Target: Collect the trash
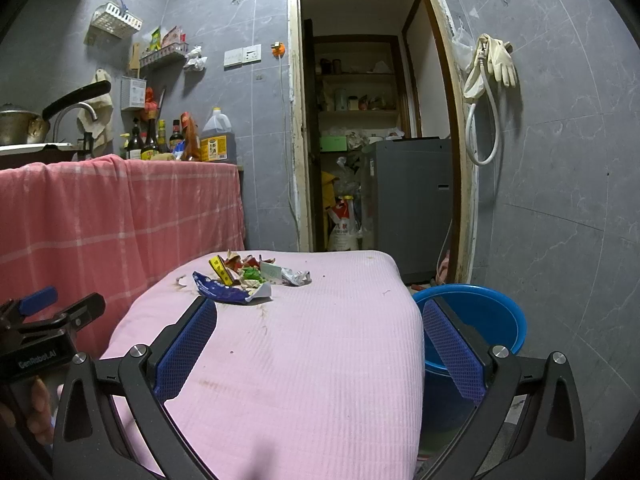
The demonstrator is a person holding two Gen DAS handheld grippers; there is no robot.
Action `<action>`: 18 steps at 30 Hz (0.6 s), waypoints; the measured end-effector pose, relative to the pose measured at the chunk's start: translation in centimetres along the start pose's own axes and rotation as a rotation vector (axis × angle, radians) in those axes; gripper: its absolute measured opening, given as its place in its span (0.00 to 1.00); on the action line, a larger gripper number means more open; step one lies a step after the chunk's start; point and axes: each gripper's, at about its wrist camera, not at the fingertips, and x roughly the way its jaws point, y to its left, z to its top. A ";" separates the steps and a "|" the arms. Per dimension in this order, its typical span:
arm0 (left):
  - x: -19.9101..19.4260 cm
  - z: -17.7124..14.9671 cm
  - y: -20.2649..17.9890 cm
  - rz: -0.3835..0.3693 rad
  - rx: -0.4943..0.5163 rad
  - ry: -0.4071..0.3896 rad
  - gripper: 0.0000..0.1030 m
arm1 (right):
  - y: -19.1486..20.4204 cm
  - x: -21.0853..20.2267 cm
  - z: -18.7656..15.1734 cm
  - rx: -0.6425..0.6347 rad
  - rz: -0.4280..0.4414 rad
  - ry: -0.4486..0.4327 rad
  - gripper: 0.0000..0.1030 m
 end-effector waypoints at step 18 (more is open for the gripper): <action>0.0 -0.1 0.0 -0.003 0.000 0.001 0.98 | 0.1 0.0 -0.1 0.002 0.001 0.001 1.00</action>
